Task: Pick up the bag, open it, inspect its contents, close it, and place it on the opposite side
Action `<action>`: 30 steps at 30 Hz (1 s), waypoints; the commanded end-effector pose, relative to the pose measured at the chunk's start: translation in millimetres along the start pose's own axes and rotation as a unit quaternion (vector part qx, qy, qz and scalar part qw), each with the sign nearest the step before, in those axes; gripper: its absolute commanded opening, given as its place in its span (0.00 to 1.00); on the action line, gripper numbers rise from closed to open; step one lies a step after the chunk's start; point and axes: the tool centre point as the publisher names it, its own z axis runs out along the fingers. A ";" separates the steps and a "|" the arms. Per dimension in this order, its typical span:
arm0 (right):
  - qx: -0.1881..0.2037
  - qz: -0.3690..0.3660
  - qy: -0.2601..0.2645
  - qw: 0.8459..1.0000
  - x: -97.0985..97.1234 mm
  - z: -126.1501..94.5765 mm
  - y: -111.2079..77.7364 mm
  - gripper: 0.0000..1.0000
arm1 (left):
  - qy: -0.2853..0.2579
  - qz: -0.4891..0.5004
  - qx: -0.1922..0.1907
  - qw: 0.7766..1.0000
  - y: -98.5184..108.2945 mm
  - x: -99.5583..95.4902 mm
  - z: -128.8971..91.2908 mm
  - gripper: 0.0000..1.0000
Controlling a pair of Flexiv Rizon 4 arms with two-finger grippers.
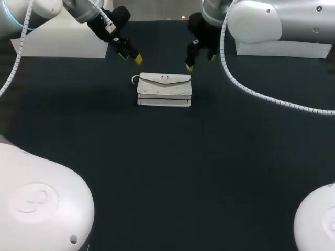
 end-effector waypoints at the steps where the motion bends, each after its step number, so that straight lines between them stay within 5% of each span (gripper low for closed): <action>1: 0.052 0.293 0.056 0.953 -2.1 2.8 4.0 1.00 | 0.032 -0.235 0.013 0.971 0.5 -3.5 2.6 1.00; 10: 0.052 0.293 0.056 0.953 -2.1 2.8 4.0 1.00 | 0.032 -0.235 0.013 0.971 0.5 -3.5 2.6 1.00; 19: 0.071 0.415 0.144 0.896 -0.1 36.6 5.1 1.00 | 0.092 -0.342 0.019 0.935 13.0 -12.4 29.5 1.00; 30: 0.042 0.439 0.252 0.861 -0.2 59.7 1.4 1.00 | 0.151 -0.353 0.039 0.922 24.1 -24.2 54.3 1.00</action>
